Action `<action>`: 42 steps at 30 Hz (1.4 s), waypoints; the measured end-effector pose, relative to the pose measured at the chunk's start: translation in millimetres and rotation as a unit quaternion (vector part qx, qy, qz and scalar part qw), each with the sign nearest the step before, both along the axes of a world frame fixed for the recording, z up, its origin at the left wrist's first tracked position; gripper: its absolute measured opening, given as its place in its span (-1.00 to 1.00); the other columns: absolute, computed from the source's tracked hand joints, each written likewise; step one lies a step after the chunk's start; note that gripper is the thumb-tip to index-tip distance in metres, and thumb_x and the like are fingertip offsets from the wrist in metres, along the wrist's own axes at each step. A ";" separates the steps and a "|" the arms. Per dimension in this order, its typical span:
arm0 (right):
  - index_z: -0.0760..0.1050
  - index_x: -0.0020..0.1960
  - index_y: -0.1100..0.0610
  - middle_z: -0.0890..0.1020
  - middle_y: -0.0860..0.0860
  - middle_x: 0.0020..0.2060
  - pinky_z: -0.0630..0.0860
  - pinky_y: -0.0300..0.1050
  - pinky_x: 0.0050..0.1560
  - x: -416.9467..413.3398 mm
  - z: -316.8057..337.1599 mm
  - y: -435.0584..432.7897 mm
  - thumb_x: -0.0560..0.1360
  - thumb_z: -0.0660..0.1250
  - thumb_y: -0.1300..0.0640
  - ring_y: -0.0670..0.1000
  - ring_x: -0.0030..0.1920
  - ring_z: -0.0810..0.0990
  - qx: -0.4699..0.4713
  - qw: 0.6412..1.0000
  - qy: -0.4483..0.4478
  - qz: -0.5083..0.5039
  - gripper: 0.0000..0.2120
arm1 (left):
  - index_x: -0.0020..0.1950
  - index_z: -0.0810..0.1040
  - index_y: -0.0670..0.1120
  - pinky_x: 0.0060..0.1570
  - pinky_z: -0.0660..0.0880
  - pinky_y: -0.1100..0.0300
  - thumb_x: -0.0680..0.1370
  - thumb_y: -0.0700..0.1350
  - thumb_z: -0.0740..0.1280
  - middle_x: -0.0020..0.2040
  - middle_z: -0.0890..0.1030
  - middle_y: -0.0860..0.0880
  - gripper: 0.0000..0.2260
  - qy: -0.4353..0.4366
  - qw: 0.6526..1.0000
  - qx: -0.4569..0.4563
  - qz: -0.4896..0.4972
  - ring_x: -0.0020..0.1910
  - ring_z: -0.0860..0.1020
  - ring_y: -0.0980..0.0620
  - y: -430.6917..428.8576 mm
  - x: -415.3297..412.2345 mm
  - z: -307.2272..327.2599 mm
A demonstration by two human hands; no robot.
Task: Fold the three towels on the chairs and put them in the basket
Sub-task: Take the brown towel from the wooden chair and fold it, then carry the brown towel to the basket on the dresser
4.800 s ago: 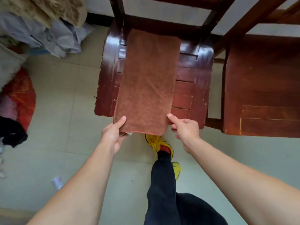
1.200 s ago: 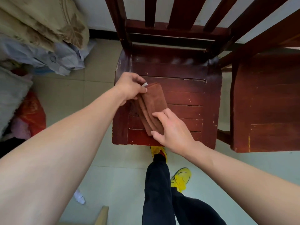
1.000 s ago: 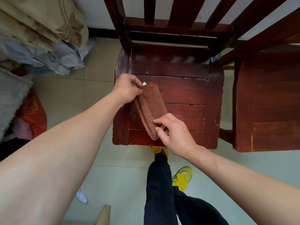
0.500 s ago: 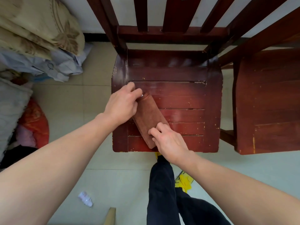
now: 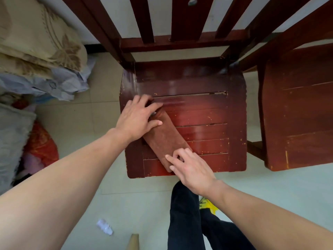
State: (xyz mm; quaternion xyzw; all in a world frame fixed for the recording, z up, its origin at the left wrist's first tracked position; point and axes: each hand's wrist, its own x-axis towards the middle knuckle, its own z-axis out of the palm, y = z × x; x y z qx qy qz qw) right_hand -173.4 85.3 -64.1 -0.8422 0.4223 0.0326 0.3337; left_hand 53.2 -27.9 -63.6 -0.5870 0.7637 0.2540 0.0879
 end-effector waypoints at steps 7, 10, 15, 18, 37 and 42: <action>0.30 0.40 -0.03 0.43 -0.01 0.23 0.50 -0.02 0.02 8.3 18.4 -16.5 0.31 0.50 -0.20 0.06 0.17 0.47 0.075 0.964 0.134 -0.219 -0.24 | 0.56 0.02 0.11 0.29 0.27 0.02 0.36 0.13 0.38 0.43 0.36 0.01 -0.15 -0.034 0.982 0.069 -0.170 0.39 0.29 -0.03 -4.0 -13.6 27.1; 0.21 0.47 -0.07 0.47 -0.06 0.23 0.36 -0.03 0.16 -2.3 21.2 -13.2 0.37 0.40 -0.28 0.04 0.23 0.38 0.118 0.948 0.178 -0.236 -0.23 | 0.50 0.20 0.07 0.25 0.28 0.04 0.37 0.05 0.41 0.28 0.45 0.00 -0.26 -0.103 0.961 0.124 -0.226 0.26 0.38 -0.03 2.0 -26.8 33.3; 0.42 0.14 -0.08 0.48 -0.09 0.03 0.28 -0.08 -0.01 -49.2 46.2 -6.4 0.35 0.41 -0.07 0.04 0.10 0.39 0.097 0.962 0.130 -0.220 -0.61 | 0.25 0.45 -0.01 0.17 0.35 0.04 0.38 0.01 0.40 0.18 0.44 -0.04 -0.54 -0.109 0.958 0.173 -0.203 0.20 0.41 -0.07 28.3 -60.8 56.9; 0.31 -0.02 -0.08 0.48 -0.11 -0.06 0.30 -0.07 -0.14 -89.5 74.2 0.4 0.29 0.39 0.10 0.04 0.00 0.44 0.133 0.948 0.054 -0.283 -0.65 | 0.12 0.40 -0.01 0.07 0.34 0.05 0.35 -0.01 0.38 0.13 0.48 -0.01 -0.62 -0.053 0.976 0.136 -0.164 0.16 0.44 -0.08 49.2 -97.0 82.1; 0.43 -0.02 -0.06 0.60 -0.04 -0.24 0.52 -0.12 -0.21 -419.7 361.5 263.0 0.26 0.35 0.11 0.07 -0.18 0.57 0.062 0.743 -0.079 -0.662 -0.70 | 0.18 0.38 0.01 0.04 0.48 0.03 0.22 0.15 0.29 0.09 0.52 0.03 -0.44 0.111 0.929 0.015 -0.352 0.14 0.50 -0.05 216.6 -481.6 344.7; 0.41 -0.02 0.02 0.59 0.02 -0.24 0.53 -0.03 -0.20 -508.9 422.1 321.1 0.26 0.31 0.06 0.13 -0.17 0.55 -0.007 0.699 -0.082 -0.710 -0.71 | 0.21 0.35 0.05 0.01 0.49 0.06 0.21 0.29 0.40 0.06 0.54 0.06 -0.34 0.096 0.893 -0.042 -0.437 0.04 0.55 -0.03 261.1 -593.3 392.8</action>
